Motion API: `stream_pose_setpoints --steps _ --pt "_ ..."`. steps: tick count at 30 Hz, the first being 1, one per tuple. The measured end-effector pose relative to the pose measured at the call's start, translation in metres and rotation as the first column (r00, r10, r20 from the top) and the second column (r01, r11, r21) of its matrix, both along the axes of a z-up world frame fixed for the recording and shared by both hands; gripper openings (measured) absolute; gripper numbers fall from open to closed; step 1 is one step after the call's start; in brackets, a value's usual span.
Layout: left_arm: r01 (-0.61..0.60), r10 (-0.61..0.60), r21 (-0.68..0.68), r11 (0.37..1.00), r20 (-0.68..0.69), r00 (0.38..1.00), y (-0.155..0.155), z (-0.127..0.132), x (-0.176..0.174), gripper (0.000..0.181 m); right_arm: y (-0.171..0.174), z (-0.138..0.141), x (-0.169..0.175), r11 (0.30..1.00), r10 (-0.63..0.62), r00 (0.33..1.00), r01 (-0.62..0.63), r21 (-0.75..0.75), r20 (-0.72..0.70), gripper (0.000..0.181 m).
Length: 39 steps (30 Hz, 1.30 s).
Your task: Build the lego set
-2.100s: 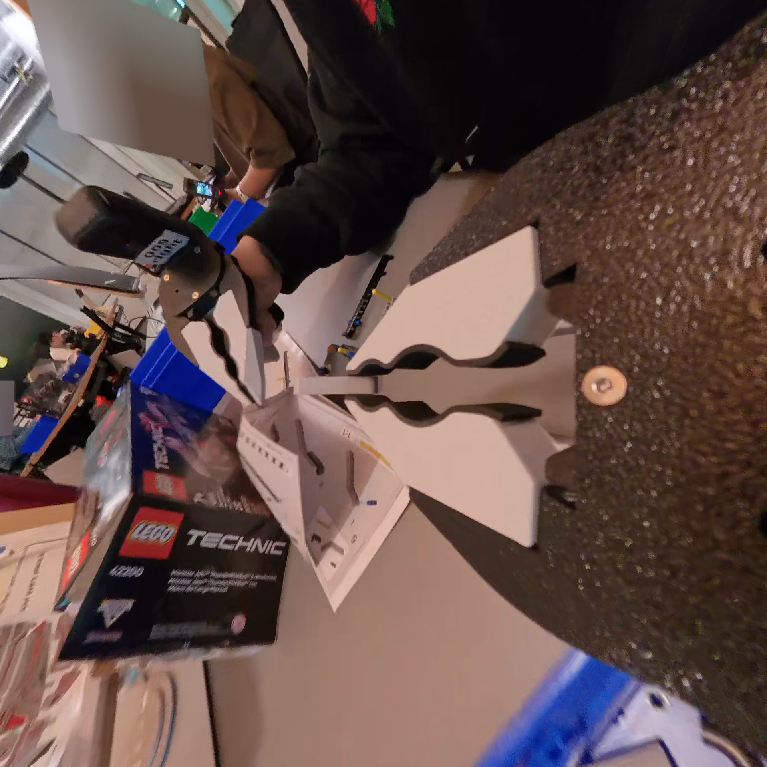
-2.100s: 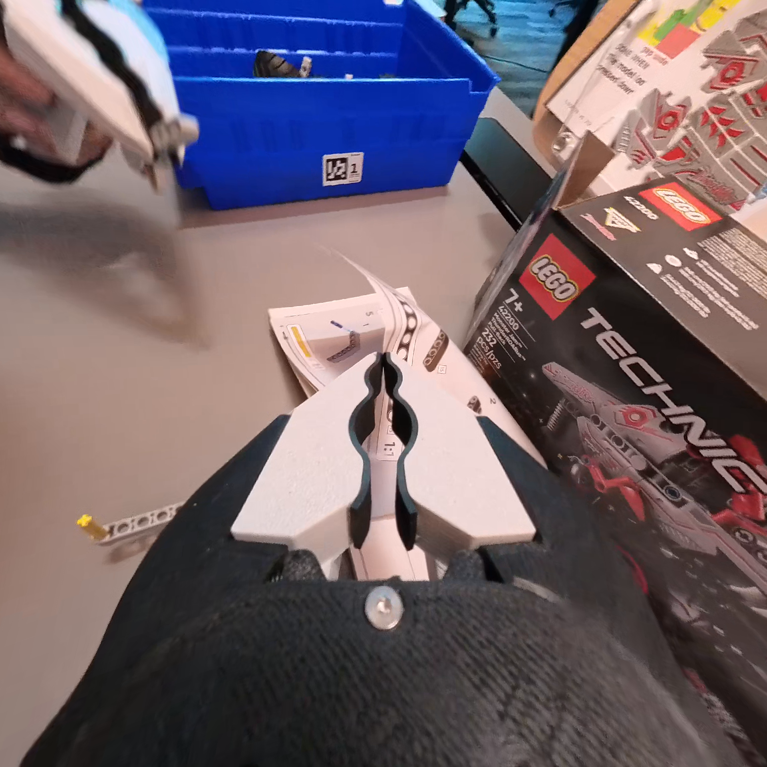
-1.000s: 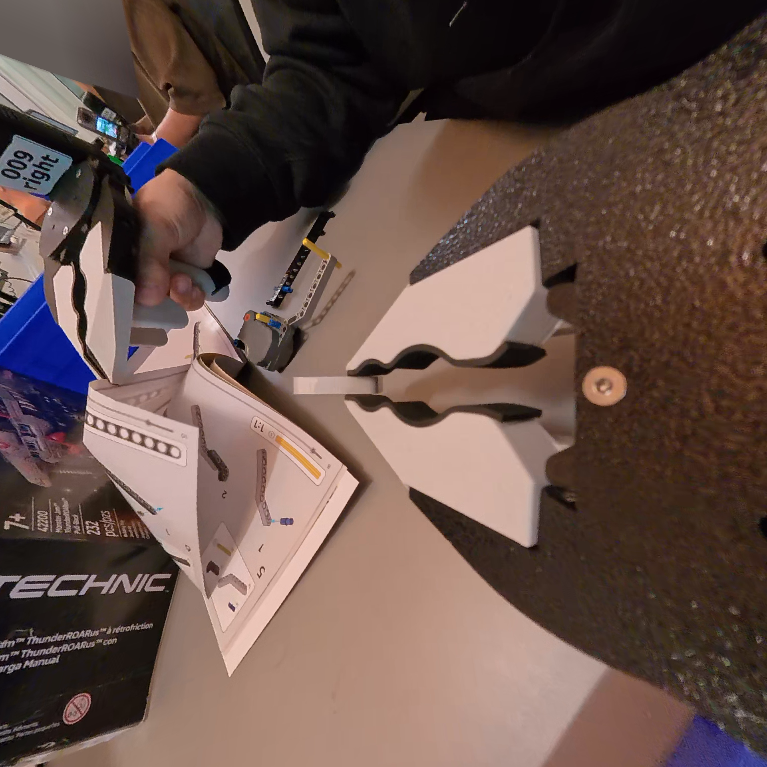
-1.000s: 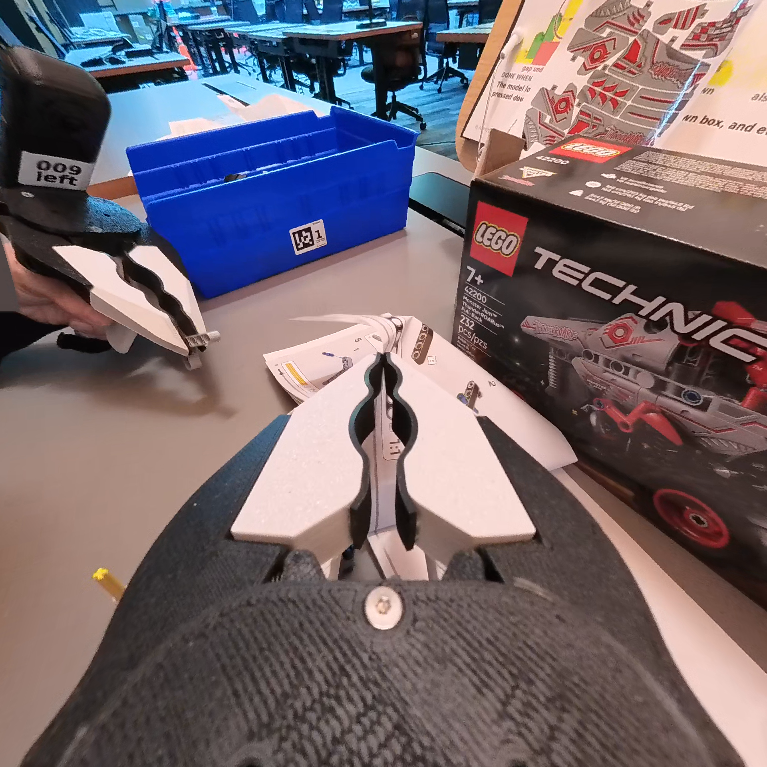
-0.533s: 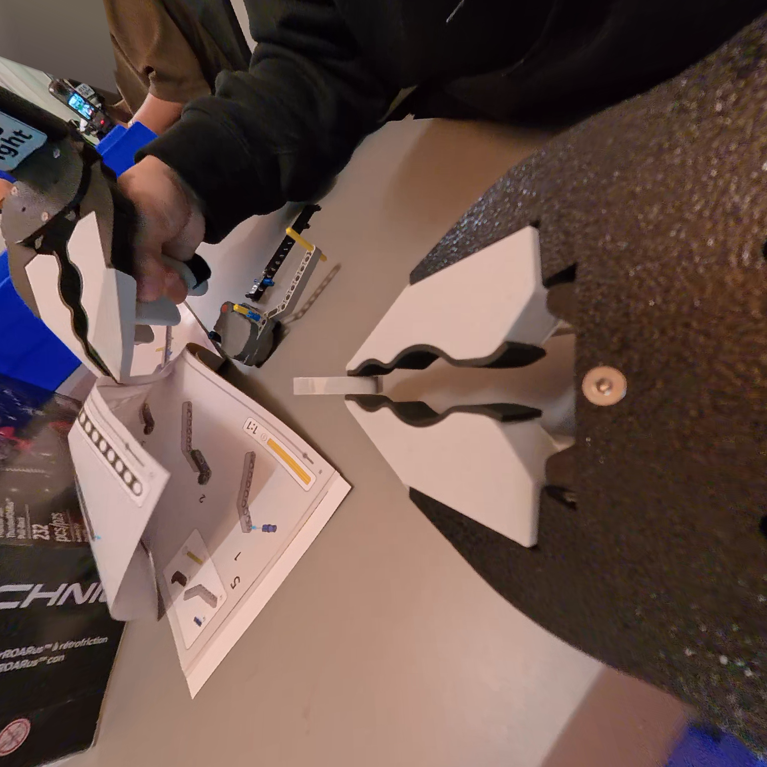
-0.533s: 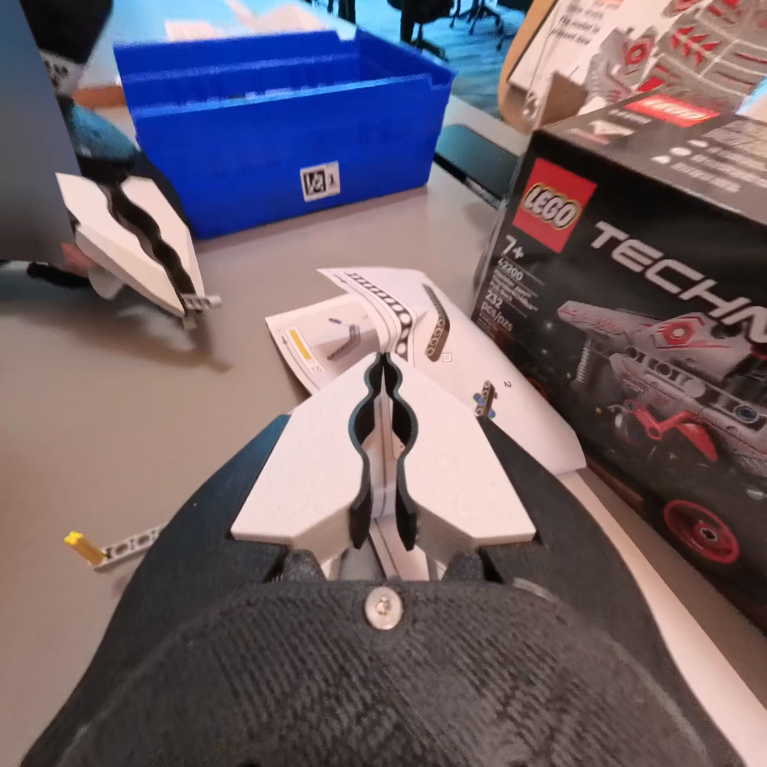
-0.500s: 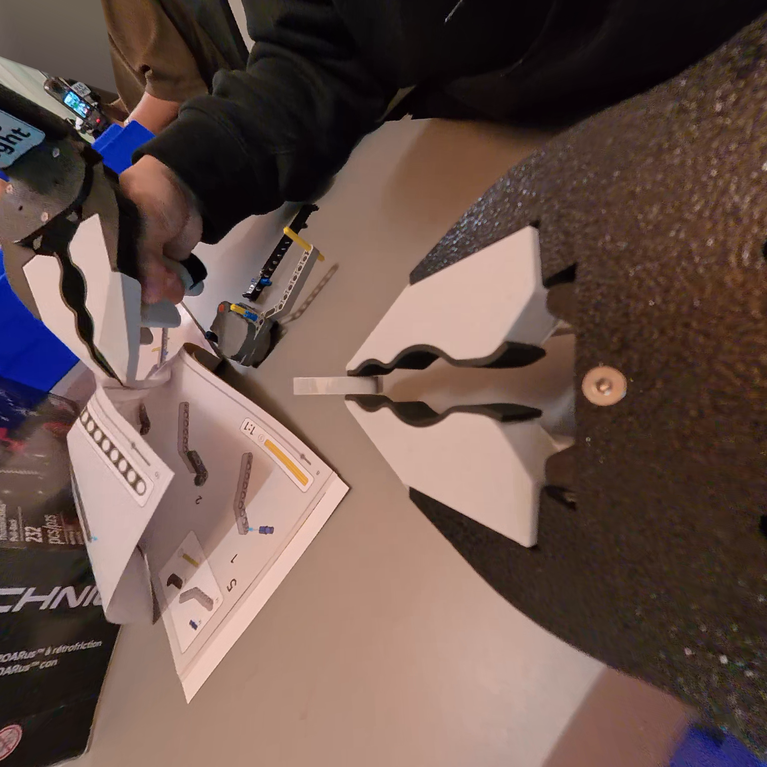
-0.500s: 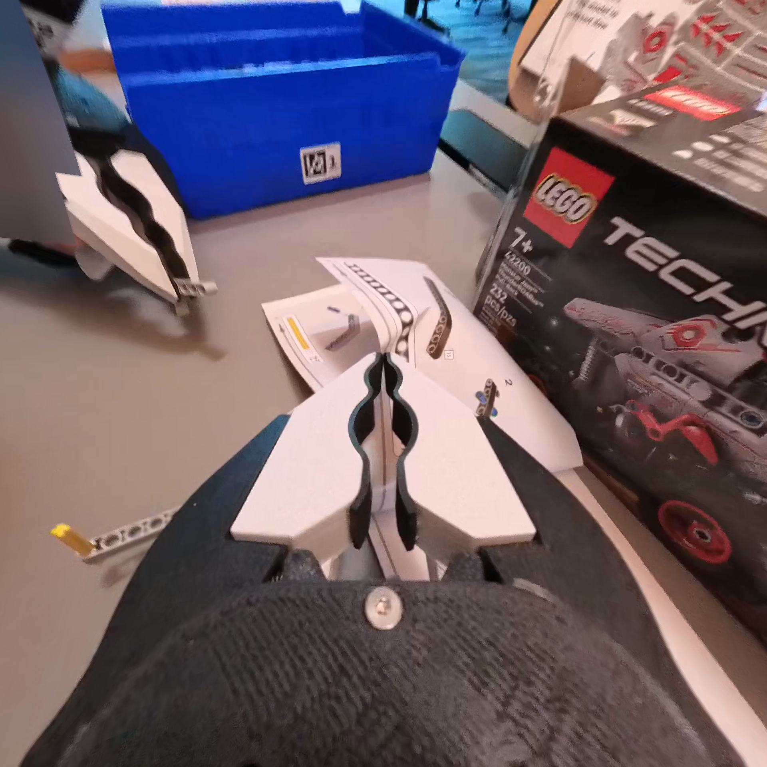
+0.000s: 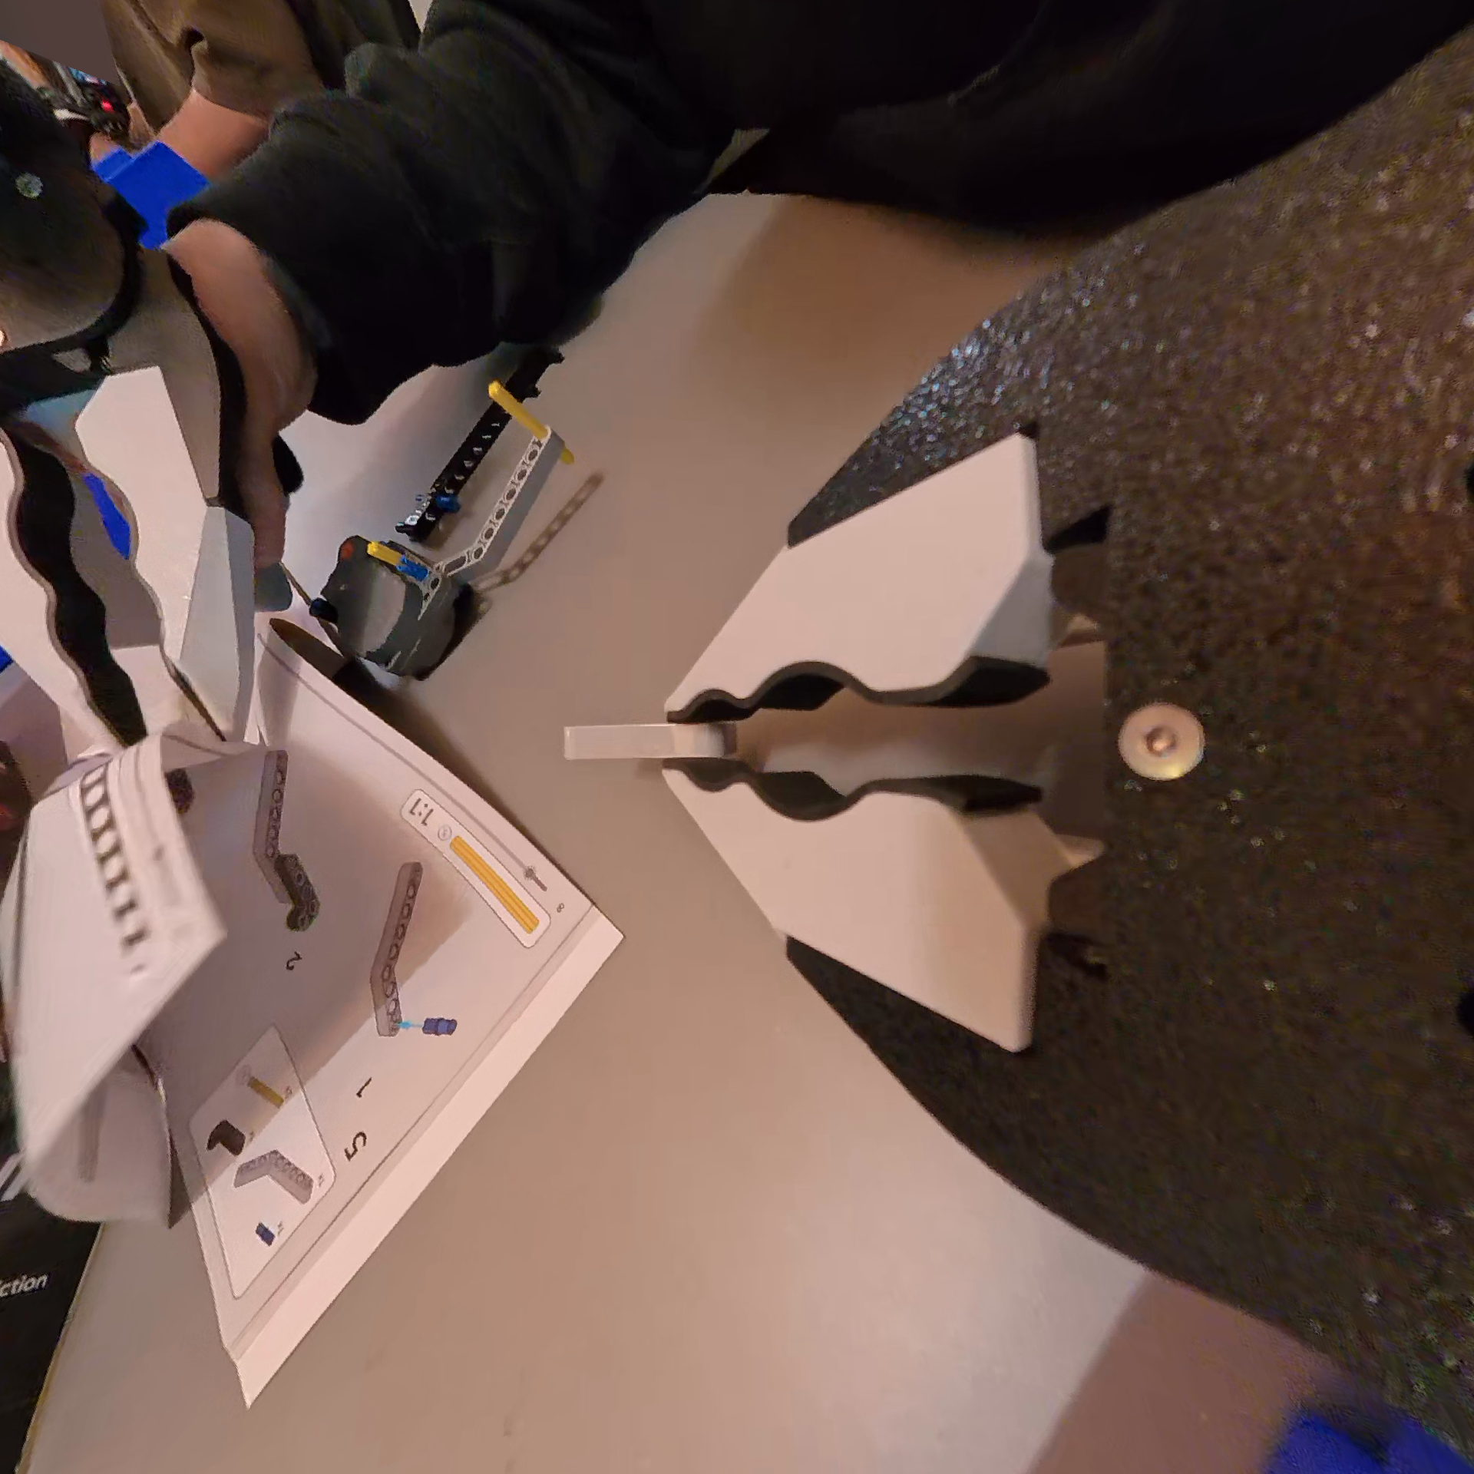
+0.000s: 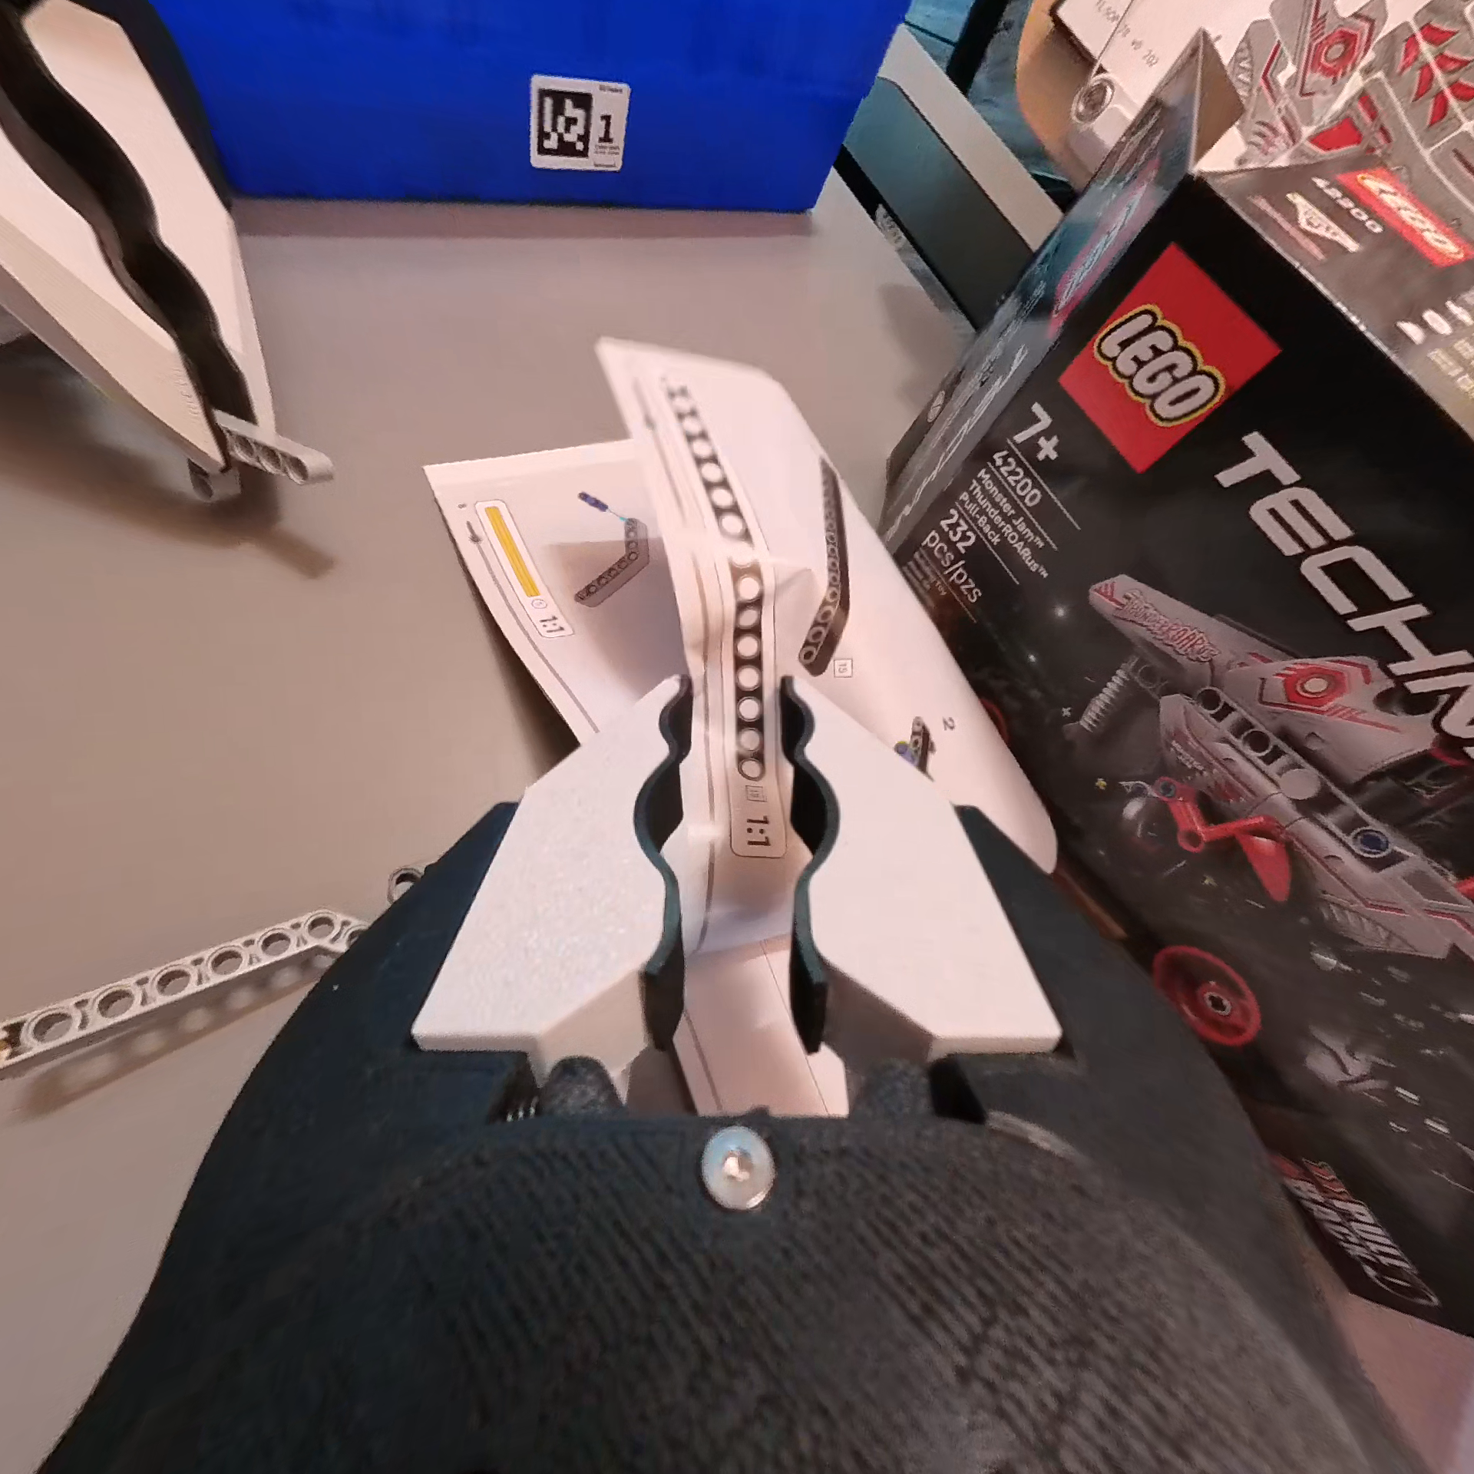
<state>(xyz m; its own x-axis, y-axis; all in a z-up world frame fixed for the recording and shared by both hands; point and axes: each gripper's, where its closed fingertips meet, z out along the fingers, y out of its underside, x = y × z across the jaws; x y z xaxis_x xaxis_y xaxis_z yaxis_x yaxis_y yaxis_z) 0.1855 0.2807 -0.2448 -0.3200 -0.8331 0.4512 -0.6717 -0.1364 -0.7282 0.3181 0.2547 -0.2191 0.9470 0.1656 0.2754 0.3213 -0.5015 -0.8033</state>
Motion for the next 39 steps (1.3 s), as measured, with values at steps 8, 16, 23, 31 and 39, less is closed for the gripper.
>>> stream_pose_setpoints --steps 8,16,23,31,39 --pt "-0.01 0.01 0.032 0.999 -0.02 1.0 0.002 -0.005 0.0 0.006 0.001 -0.013 0.004 0.997 0.006 0.975 0.011 -0.076 0.224 0.028" --pt "-0.019 0.02 0.046 0.999 -0.012 1.0 0.005 -0.005 0.001 0.008 0.0 -0.009 0.002 0.999 -0.005 0.967 0.015 -0.039 0.253 0.021" --pt "-0.081 0.069 0.066 0.994 0.167 0.983 0.014 0.025 0.012 0.008 0.0 -0.001 0.001 1.0 -0.014 0.974 0.01 0.018 0.227 0.023" --pt "-0.237 0.194 0.129 0.963 0.279 0.941 0.041 0.041 0.018 0.001 0.0 0.0 0.0 0.999 -0.001 0.986 -0.007 0.051 0.166 0.021" --pt "-0.285 0.173 0.295 0.912 0.353 0.92 0.046 0.045 0.021 0.001 -0.001 0.006 0.0 0.995 0.002 0.995 -0.012 0.095 0.099 0.021"
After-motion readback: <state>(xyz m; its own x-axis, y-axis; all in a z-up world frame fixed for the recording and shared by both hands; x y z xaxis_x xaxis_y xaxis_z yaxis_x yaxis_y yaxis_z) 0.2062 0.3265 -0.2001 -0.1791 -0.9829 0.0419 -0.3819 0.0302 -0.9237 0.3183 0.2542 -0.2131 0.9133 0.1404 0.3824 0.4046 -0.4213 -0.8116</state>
